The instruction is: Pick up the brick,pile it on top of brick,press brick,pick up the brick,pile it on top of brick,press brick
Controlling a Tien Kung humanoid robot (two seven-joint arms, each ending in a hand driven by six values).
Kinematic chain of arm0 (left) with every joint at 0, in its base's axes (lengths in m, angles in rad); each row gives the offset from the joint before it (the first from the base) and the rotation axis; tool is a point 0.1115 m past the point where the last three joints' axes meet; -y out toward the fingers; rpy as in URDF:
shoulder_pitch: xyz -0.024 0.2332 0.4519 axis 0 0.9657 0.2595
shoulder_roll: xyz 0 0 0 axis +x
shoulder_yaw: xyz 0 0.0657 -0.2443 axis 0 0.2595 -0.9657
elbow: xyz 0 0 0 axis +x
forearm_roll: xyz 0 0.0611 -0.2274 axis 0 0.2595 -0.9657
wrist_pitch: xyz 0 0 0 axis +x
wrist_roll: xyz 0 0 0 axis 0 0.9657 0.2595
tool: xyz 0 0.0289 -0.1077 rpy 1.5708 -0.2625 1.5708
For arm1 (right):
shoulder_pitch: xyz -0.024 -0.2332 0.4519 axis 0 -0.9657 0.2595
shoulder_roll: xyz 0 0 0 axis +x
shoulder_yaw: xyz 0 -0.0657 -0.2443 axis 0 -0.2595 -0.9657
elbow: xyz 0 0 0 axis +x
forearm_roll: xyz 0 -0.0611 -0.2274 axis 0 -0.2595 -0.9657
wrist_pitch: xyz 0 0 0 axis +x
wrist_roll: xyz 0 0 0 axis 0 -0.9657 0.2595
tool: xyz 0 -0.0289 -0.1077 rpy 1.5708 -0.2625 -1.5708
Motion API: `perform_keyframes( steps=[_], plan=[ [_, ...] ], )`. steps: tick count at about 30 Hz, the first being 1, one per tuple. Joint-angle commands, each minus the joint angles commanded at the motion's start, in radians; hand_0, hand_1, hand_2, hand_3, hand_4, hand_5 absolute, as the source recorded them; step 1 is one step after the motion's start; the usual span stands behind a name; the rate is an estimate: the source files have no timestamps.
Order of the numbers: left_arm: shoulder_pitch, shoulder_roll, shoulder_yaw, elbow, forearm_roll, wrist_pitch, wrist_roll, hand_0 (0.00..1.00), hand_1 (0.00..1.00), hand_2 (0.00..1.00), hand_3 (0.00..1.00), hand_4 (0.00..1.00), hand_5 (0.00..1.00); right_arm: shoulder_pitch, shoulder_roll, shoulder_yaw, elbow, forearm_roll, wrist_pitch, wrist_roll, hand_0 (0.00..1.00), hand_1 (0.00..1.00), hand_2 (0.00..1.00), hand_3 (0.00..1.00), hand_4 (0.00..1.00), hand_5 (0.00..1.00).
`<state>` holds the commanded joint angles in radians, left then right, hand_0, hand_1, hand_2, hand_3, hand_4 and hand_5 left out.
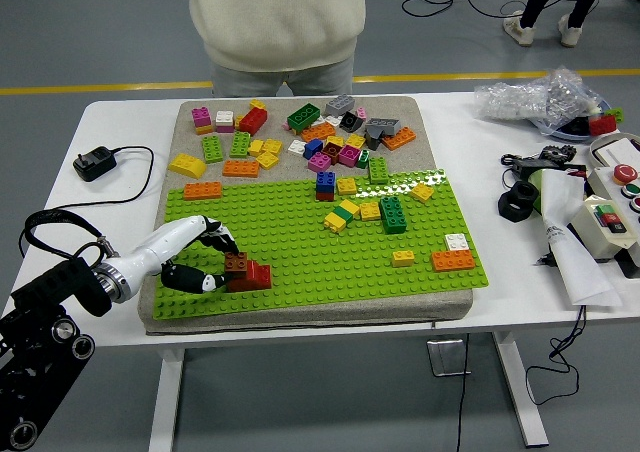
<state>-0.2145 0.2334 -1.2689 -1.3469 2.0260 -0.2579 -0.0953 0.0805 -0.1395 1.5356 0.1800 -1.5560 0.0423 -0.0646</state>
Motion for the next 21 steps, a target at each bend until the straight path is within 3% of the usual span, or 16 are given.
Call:
perform_keyframes(
  steps=[21],
  plan=[
    [-0.004, -0.002, -0.004, 0.004, 0.004, -0.009, -0.002, 0.732, 0.736, 0.527, 0.543, 0.718, 0.002, 0.000, -0.001, 0.001, 0.000, 0.003, 0.000, 0.001, 0.761, 0.676, 0.718, 0.737, 0.998, 0.683]
  ],
)
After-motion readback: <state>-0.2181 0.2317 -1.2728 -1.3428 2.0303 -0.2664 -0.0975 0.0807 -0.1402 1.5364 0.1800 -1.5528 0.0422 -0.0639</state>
